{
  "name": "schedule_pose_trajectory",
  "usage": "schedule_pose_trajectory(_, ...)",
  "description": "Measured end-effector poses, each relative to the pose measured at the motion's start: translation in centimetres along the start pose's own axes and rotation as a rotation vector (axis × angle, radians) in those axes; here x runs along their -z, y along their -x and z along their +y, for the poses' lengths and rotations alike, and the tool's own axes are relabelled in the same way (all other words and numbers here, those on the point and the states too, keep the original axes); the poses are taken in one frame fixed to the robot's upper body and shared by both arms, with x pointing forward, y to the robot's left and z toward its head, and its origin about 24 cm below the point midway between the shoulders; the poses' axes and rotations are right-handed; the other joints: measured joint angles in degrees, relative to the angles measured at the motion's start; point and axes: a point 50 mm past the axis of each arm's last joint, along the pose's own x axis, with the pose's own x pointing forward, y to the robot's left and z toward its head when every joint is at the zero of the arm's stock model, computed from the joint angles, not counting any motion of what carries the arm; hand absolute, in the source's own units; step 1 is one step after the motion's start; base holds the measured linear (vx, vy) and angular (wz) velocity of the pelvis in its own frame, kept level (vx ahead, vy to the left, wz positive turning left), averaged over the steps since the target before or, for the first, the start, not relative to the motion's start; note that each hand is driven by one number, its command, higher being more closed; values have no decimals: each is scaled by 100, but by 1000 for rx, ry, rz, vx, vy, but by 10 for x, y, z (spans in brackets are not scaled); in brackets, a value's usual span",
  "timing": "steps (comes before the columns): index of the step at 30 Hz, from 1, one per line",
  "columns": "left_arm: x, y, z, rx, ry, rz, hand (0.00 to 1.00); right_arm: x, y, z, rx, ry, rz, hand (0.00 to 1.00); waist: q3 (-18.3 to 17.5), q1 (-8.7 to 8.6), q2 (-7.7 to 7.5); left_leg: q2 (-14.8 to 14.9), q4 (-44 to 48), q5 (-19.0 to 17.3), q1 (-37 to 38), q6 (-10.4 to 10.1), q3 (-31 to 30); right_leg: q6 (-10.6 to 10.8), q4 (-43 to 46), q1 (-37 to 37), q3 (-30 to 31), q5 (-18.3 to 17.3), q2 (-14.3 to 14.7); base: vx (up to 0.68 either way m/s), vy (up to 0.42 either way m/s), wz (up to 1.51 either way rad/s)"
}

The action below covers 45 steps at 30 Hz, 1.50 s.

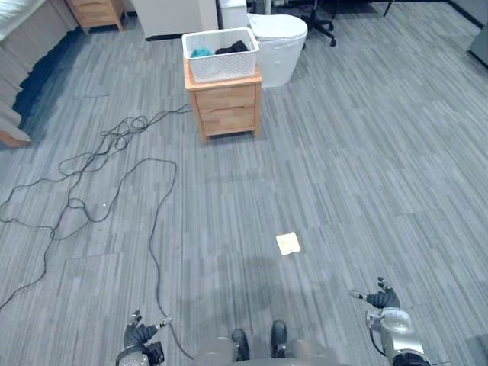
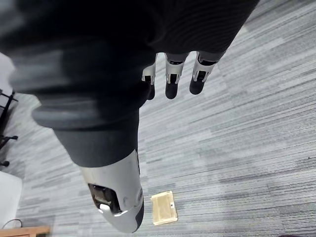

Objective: Pick up the laundry basket with both hands and put the clothes into the washing machine.

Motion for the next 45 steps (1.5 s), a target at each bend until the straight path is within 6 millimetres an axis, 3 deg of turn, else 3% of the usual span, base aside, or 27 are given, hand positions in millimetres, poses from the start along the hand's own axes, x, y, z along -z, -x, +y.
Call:
schedule_pose_trajectory(5,-12,-5,2,7,-30,-32,0,2,1,7,-23,-23,13,0,225,-76,-67,35,-107,-270,605,-2,-477,43,-203,-755,-324,-128,-220,381,12,41)
schedule_pose_trajectory(9,-16,-7,-6,26,-26,-40,0,-2,0,5,-19,-22,1,0,392,-182,-169,115,-770,-149,1483,-472,-871,-17,-2168,-1095,-410,1135,-133,567,-120,63)
schedule_pose_trajectory(10,-12,-6,-7,30,-32,-28,0,3,1,2,-12,-17,12,0,343,-265,-236,150,-725,-256,1655,-664,-1100,-270,-1859,-1212,-299,1649,-162,825,-252,75)
schedule_pose_trajectory(11,-7,-5,-16,52,-26,-7,0,5,2,2,-10,-22,17,0,342,-280,-47,361,-226,-198,1643,-906,-1202,-588,-1040,-1316,-418,1319,-120,821,-263,60)
schedule_pose_trajectory(12,-5,-4,-18,57,-18,-1,0,4,2,5,-20,-30,16,0,341,-280,3,469,275,-58,1462,-1143,-1209,-635,-857,-1281,-466,1074,-94,658,-237,32)
schedule_pose_trajectory(13,-4,-3,-23,62,-2,4,0,5,3,9,-31,-40,18,0,380,-285,86,659,1279,350,1113,-1439,-1186,-685,-773,-1070,-542,804,-14,700,-269,18)
schedule_pose_trajectory(14,1,0,-27,69,13,17,0,5,4,15,-43,-52,17,0,414,-220,229,1054,2871,1064,495,-1470,-1154,-774,-908,-582,-618,579,211,710,-278,9)
schedule_pose_trajectory(16,0,0,-28,64,33,20,0,2,8,28,-68,-90,1,0,448,-89,228,1562,4631,862,-299,-1177,-790,-892,-1274,195,-615,477,511,676,-234,-18)
schedule_pose_trajectory(18,-6,1,-32,73,40,-7,0,-2,10,34,-79,-137,-13,0,496,65,90,1614,4974,704,-934,-918,-420,-911,-1600,865,-537,464,539,697,-176,-14)
schedule_pose_trajectory(20,-13,2,-35,82,54,-40,0,-8,12,35,-74,-154,-42,0,506,219,34,1503,4057,563,-1724,-686,-39,-835,-2297,1696,-444,336,563,543,-84,-6)
schedule_pose_trajectory(23,-19,1,-36,83,63,-62,0,-12,11,32,-61,-154,-55,0,514,372,42,1221,1956,666,-2159,-789,5,-711,-2788,2233,-421,152,567,506,28,-10)
schedule_pose_trajectory(25,-16,2,-36,80,68,-53,0,-12,11,31,-55,-152,-59,0,503,429,31,1005,105,1042,-2264,-1081,-217,-464,-2880,2622,-322,-169,538,496,145,-15)
schedule_pose_trajectory(26,-14,3,-38,81,71,-46,0,-9,12,29,-48,-150,-51,0,497,478,18,1014,-176,1058,-2254,-1095,-215,-368,-2869,2675,-274,-269,536,508,224,-40)
schedule_pose_trajectory(27,-12,3,-37,80,67,-38,0,0,14,31,-40,-148,-19,0,394,600,-116,954,-145,1604,-2208,-896,-145,-232,-2811,2802,-217,-550,333,551,261,-44)
schedule_pose_trajectory(28,-9,5,-37,82,61,-29,0,11,18,32,-38,-153,11,0,220,644,-375,747,-43,1782,-2202,-723,-10,-44,-2560,2776,-133,-682,46,604,261,-36)
schedule_pose_trajectory(29,-9,5,-39,90,59,-29,0,12,18,32,-37,-158,16,0,204,640,-421,680,56,1797,-2158,-669,0,-1,-2122,2660,-102,-689,-67,671,274,-19)
schedule_pose_trajectory(30,-9,6,-45,113,38,-27,0,14,20,35,-37,-176,26,0,219,616,-456,584,265,1713,-1973,-349,22,176,-730,2188,-40,-523,-314,670,290,-13)
schedule_pose_trajectory(31,-8,6,-46,125,16,-23,0,18,22,41,-49,-183,40,0,234,564,-540,438,475,1441,-1681,-81,56,286,849,1632,53,192,-625,644,301,-5)
schedule_pose_trajectory(33,-11,4,-46,135,-11,-29,0,22,26,52,-81,-176,58,0,231,378,-608,285,542,1033,-1094,37,109,196,2506,1040,43,854,-1049,725,286,11)
schedule_pose_trajectory(35,-13,3,-45,124,-18,-35,0,18,27,60,-115,-144,41,0,289,316,-428,343,362,797,-447,52,157,-90,2988,510,-156,669,-1125,518,178,-11)
schedule_pose_trajectory(37,-20,0,-42,111,-21,-57,0,13,28,66,-135,-143,25,0,296,245,-415,330,-28,688,100,21,175,-31,2499,-7,-479,429,-1037,503,102,2)
schedule_pose_trajectory(40,-22,-4,-37,96,-29,-53,0,10,25,66,-134,-141,18,0,301,146,-451,239,-410,685,613,1,101,112,502,-189,-826,352,-660,514,19,22)
schedule_pose_trajectory(41,-21,-5,-37,94,-33,-43,0,15,25,64,-129,-132,38,0,272,108,-500,130,-454,627,791,-141,-27,46,-1148,13,-862,674,-362,485,-10,40)
schedule_pose_trajectory(42,-20,-5,-36,91,-36,-40,0,18,25,64,-128,-130,49,0,248,92,-564,48,-448,587,853,-210,-93,-18,-1708,81,-832,1019,-265,593,-71,60)
schedule_pose_trajectory(43,-19,-6,-32,82,-58,-34,0,26,28,62,-124,-125,71,0,155,62,-778,-186,-414,472,948,-390,-290,-577,-2251,152,-653,1759,-198,466,-69,45)
schedule_pose_trajectory(44,-11,-3,-41,97,-42,-8,0,28,25,53,-103,-119,78,0,113,68,-530,-21,-263,353,1014,-540,-438,-759,-2037,219,-720,1591,-137,550,-76,40)
schedule_pose_trajectory(45,-8,-2,-42,100,-43,-2,0,27,26,53,-101,-125,73,0,74,59,-470,35,-55,347,958,-611,-469,-709,-2039,261,-751,1435,-123,422,-57,26)
